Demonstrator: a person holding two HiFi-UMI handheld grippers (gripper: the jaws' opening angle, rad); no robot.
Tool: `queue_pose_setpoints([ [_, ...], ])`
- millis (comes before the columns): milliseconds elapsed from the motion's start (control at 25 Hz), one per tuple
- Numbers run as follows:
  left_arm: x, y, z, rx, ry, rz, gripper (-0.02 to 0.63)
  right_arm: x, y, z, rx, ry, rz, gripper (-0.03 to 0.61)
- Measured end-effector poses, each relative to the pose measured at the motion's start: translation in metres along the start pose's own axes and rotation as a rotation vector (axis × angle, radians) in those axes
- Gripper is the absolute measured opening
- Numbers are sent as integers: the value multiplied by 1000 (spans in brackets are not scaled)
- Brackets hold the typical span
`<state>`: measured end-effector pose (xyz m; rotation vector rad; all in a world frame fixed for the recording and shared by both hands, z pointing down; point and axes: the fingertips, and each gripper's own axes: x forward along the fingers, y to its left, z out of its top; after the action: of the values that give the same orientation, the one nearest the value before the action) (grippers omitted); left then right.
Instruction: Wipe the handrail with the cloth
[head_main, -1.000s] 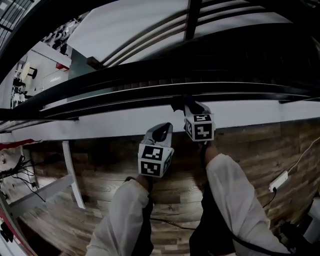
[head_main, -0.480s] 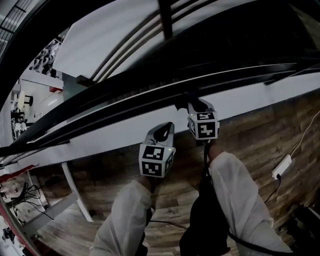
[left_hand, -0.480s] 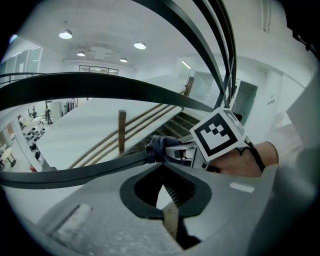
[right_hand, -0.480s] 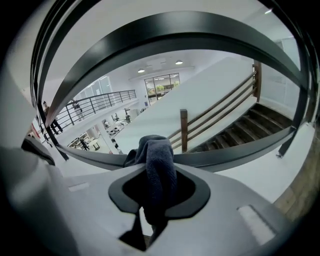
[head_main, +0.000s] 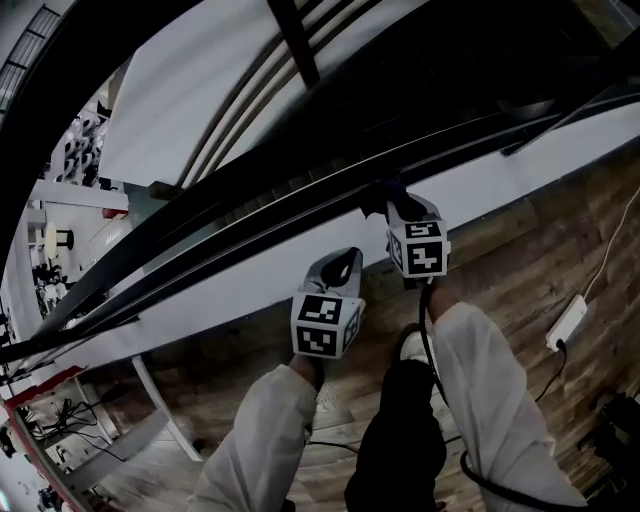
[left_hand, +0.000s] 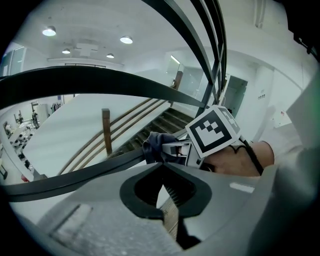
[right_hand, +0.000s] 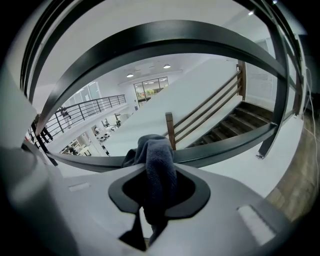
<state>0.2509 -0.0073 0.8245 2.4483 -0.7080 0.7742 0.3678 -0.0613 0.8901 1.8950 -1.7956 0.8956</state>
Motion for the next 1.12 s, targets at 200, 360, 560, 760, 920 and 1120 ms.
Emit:
queue_pose_setpoints([
  [200, 28, -29, 16, 21, 5, -32, 3, -6, -36, 4, 20, -7, -13, 74],
  [360, 54, -51, 27, 36, 13, -54, 3, -8, -72, 10, 34, -16, -32, 74],
  [560, 84, -76, 34, 53, 26, -79, 3, -11, -115, 12, 45, -20, -54, 74],
  [760, 109, -96, 48, 54, 24, -99, 3, -16, -157, 18, 59, -21, -88, 74],
  [920, 133, -117, 54, 63, 33, -125, 3, -20, -202, 22, 69, -22, -124, 74],
  [1120, 158, -138, 65, 91, 44, -163, 3, -25, -248, 29, 99, -35, -173, 74],
])
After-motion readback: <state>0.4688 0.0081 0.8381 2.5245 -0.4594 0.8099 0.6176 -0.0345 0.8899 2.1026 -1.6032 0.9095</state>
